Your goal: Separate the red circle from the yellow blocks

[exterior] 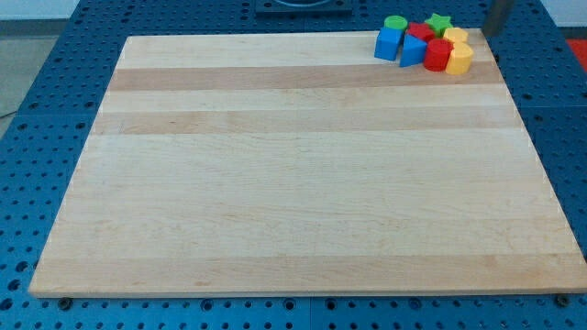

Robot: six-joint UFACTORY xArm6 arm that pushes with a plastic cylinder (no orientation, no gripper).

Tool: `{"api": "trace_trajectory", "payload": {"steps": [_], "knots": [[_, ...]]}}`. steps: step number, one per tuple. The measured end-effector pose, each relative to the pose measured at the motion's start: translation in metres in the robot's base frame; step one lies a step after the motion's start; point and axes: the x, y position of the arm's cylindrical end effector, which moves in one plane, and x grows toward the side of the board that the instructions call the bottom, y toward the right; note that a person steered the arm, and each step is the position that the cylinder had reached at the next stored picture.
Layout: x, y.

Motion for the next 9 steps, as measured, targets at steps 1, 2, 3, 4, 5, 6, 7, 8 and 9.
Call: {"api": "trace_trajectory", "payload": {"steps": [1,2,3,4,5,6,7,8,9], "knots": [[-0.001,-0.005],[0.001,-0.060],[0.008,-0.090],[0.054,-0.094],[0.098,-0.092],[0.088,-0.082],[0.047,-0.082],[0.062,-0.091],[0.104,-0.093]]}}
